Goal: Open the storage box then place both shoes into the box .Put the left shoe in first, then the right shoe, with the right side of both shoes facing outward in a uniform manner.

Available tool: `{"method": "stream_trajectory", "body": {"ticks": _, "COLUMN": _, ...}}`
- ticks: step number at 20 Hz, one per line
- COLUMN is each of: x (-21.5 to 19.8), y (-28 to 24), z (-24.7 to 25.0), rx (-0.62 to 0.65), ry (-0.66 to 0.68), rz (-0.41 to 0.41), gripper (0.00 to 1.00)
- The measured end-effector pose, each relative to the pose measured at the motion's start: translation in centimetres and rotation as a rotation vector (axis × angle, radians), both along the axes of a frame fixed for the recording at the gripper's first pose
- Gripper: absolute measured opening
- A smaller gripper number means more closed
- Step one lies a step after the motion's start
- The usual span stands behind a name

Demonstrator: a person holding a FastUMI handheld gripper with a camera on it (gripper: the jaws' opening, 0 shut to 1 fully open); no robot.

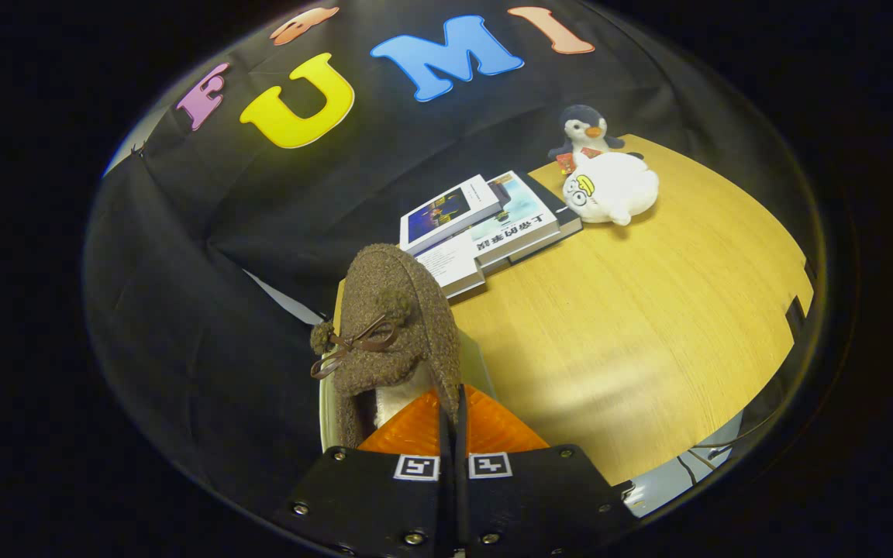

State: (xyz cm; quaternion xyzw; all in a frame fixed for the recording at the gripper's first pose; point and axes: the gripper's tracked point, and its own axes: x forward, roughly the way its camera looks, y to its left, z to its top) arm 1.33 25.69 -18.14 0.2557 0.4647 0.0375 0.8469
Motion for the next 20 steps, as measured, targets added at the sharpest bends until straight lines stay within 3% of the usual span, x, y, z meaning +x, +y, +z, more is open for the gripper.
{"method": "stream_trajectory", "body": {"ticks": 11, "x": -1.0, "y": 5.6, "z": -3.5, "rx": 0.018, "ry": 0.042, "rz": -0.019, "gripper": 0.0}}
{"method": "stream_trajectory", "body": {"ticks": 13, "x": -1.2, "y": 5.7, "z": -3.0, "rx": 0.017, "ry": 0.013, "rz": -0.008, "gripper": 0.19}}
{"method": "stream_trajectory", "body": {"ticks": 14, "x": -1.0, "y": 5.5, "z": -2.6, "rx": 0.003, "ry": -0.007, "rz": 0.002, "gripper": 0.5}}
{"method": "stream_trajectory", "body": {"ticks": 16, "x": -0.9, "y": 4.3, "z": -1.6, "rx": -0.048, "ry": -0.06, "rz": 0.018, "gripper": 0.95}}
{"method": "stream_trajectory", "body": {"ticks": 17, "x": -0.4, "y": 3.7, "z": -0.9, "rx": -0.067, "ry": -0.086, "rz": 0.029, "gripper": 1.0}}
{"method": "stream_trajectory", "body": {"ticks": 20, "x": 0.4, "y": 2.1, "z": 1.4, "rx": -0.088, "ry": -0.171, "rz": 0.051, "gripper": 0.98}}
